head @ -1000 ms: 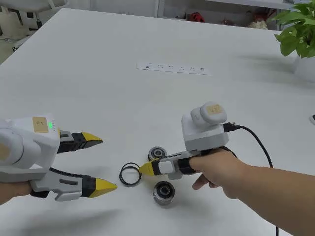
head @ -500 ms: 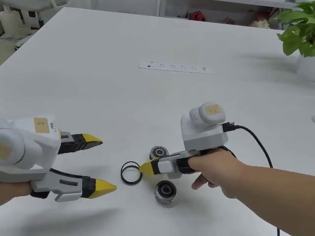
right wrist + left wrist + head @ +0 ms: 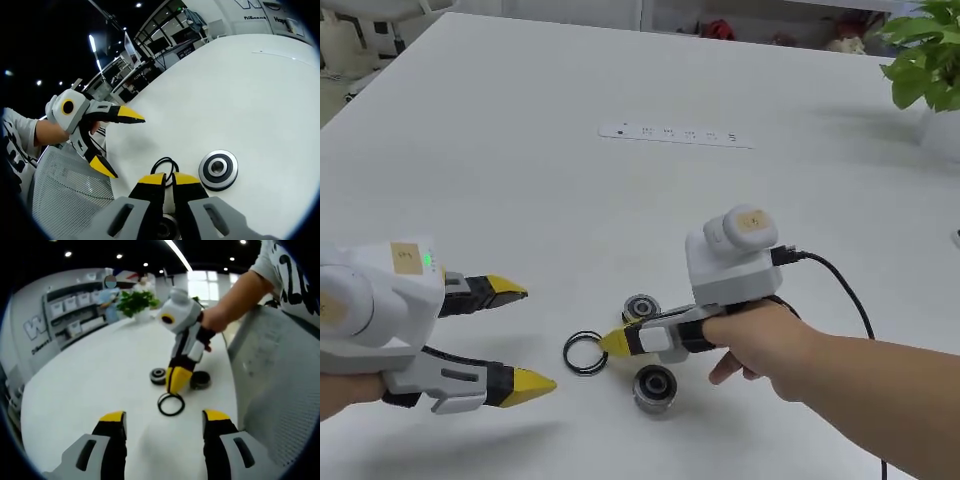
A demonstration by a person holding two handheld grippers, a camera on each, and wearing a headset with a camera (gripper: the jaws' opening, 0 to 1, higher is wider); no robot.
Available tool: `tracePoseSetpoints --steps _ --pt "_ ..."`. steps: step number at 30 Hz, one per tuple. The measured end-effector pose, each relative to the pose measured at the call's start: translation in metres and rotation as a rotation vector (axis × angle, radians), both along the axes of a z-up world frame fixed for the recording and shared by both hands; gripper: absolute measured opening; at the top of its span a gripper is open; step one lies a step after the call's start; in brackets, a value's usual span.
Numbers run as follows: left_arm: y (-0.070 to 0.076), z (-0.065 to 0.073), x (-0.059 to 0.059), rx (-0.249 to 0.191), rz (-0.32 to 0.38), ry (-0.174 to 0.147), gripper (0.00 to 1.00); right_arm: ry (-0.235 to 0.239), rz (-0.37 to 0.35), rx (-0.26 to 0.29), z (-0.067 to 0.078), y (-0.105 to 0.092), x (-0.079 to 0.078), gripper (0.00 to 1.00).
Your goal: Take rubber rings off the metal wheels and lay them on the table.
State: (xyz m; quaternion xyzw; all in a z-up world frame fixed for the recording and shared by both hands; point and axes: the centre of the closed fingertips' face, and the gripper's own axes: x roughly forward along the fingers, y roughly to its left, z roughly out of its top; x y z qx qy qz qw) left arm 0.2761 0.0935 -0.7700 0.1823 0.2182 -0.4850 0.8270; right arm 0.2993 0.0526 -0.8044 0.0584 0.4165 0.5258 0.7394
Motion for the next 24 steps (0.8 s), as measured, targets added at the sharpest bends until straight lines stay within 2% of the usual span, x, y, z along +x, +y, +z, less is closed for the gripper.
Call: tracePoseSetpoints --steps 11,15,24 --pt "-0.003 0.003 0.001 -0.001 -0.008 0.004 0.62 -0.014 0.010 0.010 0.008 -0.004 -0.003 0.08" --pt "-0.005 0.005 0.003 -0.004 -0.010 0.003 0.62 -0.024 0.005 0.021 0.016 -0.009 -0.001 0.09" --pt "-0.010 0.011 0.008 -0.016 -0.015 0.002 0.61 -0.081 0.018 0.019 0.025 -0.022 0.001 0.13"
